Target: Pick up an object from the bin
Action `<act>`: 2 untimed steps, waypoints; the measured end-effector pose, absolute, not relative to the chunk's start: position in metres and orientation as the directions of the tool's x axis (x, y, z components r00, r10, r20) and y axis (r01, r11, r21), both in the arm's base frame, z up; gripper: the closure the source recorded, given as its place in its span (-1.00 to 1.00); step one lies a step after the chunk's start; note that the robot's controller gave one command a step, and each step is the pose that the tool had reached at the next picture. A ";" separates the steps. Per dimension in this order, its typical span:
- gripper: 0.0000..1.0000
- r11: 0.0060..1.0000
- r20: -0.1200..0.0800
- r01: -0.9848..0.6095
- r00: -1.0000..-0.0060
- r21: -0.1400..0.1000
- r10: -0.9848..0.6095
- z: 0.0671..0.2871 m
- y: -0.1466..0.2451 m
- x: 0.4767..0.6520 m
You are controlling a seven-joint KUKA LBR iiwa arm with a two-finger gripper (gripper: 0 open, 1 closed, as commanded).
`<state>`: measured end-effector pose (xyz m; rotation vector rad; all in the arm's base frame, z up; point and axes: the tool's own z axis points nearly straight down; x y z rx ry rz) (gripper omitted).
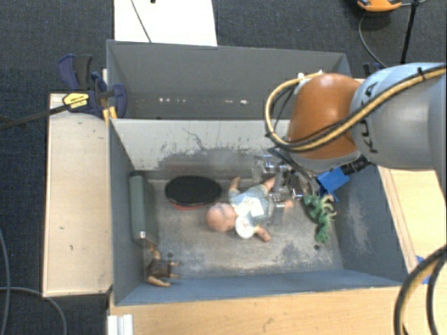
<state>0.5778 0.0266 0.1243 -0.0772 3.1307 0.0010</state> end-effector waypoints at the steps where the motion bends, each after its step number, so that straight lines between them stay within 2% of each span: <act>1: -1.00 0.996 -0.001 0.092 -0.996 0.001 0.092 0.095 0.022 0.566; 2: -1.00 0.978 -0.002 0.210 -0.978 0.000 0.210 0.102 0.030 0.566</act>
Offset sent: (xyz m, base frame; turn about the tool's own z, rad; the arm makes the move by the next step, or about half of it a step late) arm -0.0121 0.0084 -0.0147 0.1760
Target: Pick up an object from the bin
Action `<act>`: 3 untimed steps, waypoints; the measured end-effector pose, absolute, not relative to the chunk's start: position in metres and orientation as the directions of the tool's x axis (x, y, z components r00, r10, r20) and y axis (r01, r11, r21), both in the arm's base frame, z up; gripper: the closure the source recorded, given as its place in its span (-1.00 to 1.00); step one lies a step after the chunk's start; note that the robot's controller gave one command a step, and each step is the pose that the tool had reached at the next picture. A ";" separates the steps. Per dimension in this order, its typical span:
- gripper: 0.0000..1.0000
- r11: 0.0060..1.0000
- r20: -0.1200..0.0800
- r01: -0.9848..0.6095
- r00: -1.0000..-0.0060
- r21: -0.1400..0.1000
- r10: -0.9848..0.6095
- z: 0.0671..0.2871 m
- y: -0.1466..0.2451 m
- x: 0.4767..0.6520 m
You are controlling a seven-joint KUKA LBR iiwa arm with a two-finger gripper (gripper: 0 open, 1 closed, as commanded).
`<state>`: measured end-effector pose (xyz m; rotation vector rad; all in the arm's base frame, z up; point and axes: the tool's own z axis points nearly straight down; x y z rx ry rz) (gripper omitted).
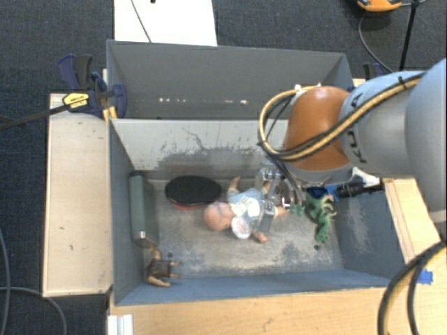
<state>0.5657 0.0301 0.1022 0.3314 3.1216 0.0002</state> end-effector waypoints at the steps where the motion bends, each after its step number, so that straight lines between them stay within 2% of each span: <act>1: 1.00 0.985 -0.004 0.171 -0.985 0.002 0.171 0.083 0.082 0.588; 2: 1.00 0.985 -0.004 0.171 -0.985 0.002 0.171 0.083 0.082 0.588; 3: 1.00 0.978 0.003 0.207 -0.978 0.000 0.207 0.130 0.074 0.575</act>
Offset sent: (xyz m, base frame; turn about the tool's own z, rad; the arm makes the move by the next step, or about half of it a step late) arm 0.0000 0.0000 0.0000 0.0000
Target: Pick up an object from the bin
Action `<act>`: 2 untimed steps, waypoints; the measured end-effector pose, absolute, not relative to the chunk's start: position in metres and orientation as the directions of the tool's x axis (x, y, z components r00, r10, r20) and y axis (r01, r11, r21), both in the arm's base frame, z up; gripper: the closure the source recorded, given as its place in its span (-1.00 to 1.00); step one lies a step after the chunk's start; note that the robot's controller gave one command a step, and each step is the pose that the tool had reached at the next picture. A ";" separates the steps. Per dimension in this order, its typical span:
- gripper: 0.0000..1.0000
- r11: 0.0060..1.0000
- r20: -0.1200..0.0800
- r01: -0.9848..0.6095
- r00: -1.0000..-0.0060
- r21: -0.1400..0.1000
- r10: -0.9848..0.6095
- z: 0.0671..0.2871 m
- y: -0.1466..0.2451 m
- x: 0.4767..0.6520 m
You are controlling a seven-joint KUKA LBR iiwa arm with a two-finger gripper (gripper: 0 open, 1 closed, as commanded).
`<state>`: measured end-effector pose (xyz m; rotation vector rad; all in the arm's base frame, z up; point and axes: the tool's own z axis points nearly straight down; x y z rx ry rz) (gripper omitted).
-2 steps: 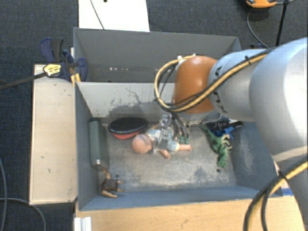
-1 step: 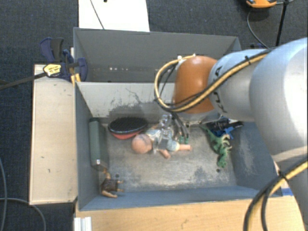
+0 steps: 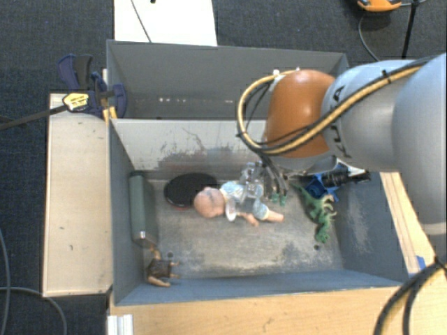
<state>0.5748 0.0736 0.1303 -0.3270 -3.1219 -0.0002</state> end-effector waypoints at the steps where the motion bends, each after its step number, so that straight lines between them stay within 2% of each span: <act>1: 1.00 0.979 -0.005 0.204 -0.979 0.000 0.204 0.152 0.096 0.554; 2: 1.00 0.983 0.004 0.183 -0.983 -0.001 0.183 0.209 0.094 0.553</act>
Offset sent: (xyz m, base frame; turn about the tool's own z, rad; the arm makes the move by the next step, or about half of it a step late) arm -0.0102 -0.0022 0.1946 -0.0539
